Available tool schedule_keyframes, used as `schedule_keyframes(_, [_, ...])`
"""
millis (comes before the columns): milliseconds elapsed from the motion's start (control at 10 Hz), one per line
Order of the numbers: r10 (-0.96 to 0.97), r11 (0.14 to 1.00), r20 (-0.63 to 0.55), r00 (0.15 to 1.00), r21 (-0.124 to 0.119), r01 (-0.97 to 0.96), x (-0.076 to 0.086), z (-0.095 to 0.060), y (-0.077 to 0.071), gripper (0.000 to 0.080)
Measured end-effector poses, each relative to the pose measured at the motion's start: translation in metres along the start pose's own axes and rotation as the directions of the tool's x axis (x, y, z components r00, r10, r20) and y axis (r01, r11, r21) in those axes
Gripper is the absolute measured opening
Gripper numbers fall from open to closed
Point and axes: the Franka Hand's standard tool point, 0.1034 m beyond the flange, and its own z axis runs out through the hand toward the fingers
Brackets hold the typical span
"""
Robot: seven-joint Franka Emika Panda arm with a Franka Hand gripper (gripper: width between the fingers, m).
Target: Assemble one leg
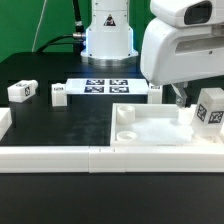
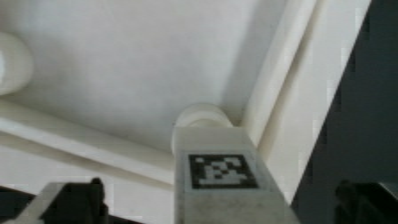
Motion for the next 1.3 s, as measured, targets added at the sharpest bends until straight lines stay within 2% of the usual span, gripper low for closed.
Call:
schedule_keyframes(200, [0.001, 1.000, -0.006, 1.000, -0.001, -0.001, 0.0006, 0.0011, -0.0003, 0.0649])
schedule_keyframes(300, [0.002, 1.000, -0.006, 1.000, -0.001, -0.002, 0.0006, 0.0011, 0.0002, 0.0554])
schedule_keyframes(400, [0.002, 1.000, -0.006, 1.000, -0.001, -0.002, 0.0005, 0.0011, 0.0003, 0.0374])
schedule_keyframes(500, [0.002, 1.000, -0.006, 1.000, -0.001, -0.002, 0.0005, 0.0011, 0.0004, 0.0374])
schedule_keyframes(600, [0.012, 1.000, -0.006, 1.000, -0.001, -0.012, 0.0005, 0.0011, 0.0004, 0.0291])
schedule_keyframes(900, [0.029, 1.000, -0.006, 1.000, -0.001, -0.029, 0.0005, 0.0011, 0.0004, 0.0291])
schedule_keyframes(1100, [0.303, 0.953, -0.037, 0.952, 0.016, -0.302, 0.0000, 0.0021, -0.0011, 0.0291])
schedule_keyframes(1300, [0.530, 0.848, -0.059, 0.846, 0.034, -0.529, -0.0006, 0.0027, -0.0051, 0.0292])
